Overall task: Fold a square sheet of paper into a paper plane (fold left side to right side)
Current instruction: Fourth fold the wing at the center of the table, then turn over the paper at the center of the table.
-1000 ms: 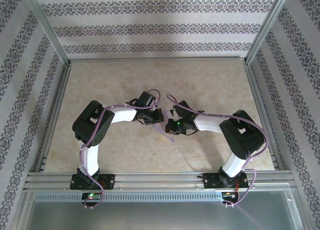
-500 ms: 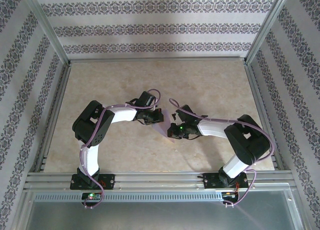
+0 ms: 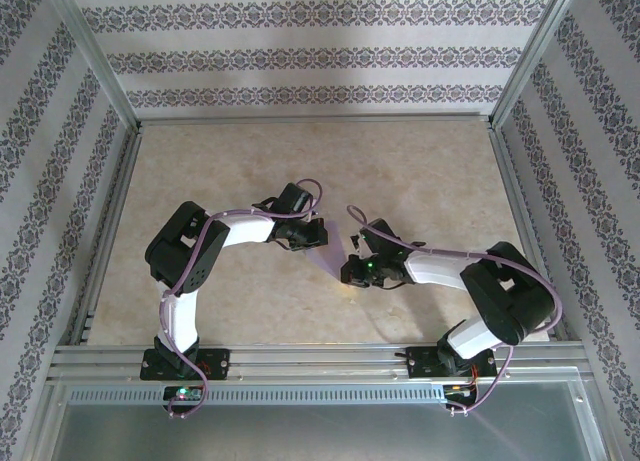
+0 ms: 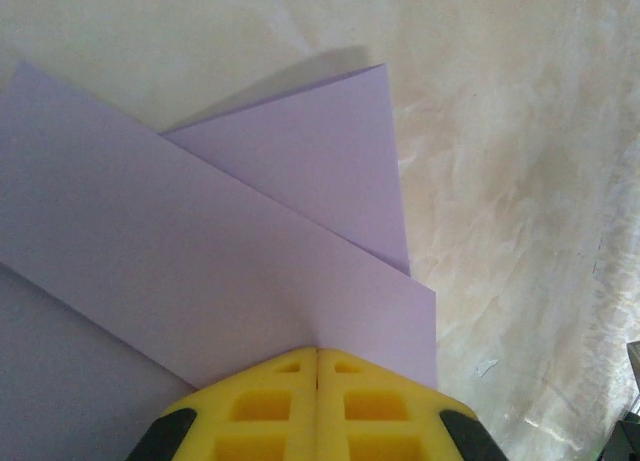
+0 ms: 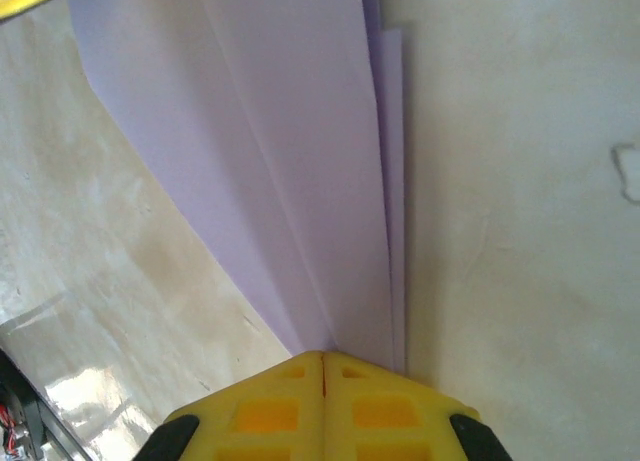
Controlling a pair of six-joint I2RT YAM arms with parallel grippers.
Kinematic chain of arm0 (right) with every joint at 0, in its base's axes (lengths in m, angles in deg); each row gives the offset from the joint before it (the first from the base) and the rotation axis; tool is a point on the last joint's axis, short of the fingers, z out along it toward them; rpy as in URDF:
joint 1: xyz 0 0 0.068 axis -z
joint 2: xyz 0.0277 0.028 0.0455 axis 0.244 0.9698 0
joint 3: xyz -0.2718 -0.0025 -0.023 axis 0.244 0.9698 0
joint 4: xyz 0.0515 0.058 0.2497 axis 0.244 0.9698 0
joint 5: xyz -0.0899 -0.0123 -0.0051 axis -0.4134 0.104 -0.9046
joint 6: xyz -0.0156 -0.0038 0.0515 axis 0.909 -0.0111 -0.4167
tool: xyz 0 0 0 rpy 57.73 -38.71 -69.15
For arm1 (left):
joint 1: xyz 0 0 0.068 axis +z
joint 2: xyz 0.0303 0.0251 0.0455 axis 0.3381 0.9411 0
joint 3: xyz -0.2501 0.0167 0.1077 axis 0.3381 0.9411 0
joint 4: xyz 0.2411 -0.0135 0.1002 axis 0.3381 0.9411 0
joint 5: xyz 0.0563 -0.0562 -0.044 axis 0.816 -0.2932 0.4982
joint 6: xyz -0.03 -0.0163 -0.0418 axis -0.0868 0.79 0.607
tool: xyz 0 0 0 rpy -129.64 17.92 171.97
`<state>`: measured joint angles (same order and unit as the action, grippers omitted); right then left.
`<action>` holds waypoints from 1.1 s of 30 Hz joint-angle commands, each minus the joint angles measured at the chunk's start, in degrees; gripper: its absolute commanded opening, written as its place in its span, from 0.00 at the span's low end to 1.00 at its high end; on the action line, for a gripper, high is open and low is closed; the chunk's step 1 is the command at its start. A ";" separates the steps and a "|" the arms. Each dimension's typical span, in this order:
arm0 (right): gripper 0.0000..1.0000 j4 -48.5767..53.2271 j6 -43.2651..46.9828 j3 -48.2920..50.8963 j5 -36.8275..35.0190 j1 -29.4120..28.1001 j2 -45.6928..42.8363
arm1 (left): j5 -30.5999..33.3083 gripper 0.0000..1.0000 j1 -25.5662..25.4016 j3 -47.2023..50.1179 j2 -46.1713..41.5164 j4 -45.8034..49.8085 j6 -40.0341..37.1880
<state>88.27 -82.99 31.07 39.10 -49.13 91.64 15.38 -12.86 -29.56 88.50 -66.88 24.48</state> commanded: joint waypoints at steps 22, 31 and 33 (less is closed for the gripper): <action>0.35 15.10 6.10 -0.88 5.70 9.60 -17.28 | -4.16 0.20 0.51 -0.74 -3.59 -6.06 3.96; 0.53 4.04 13.24 -8.79 8.16 11.80 -2.35 | 0.74 0.42 4.69 5.46 -17.57 -3.76 3.38; 0.51 3.03 14.78 -10.57 9.13 11.71 1.28 | 1.64 0.44 6.07 7.97 -20.55 -2.91 3.30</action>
<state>95.09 -72.23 23.05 46.08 -37.85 89.65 14.63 -8.73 -24.90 70.77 -70.66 27.75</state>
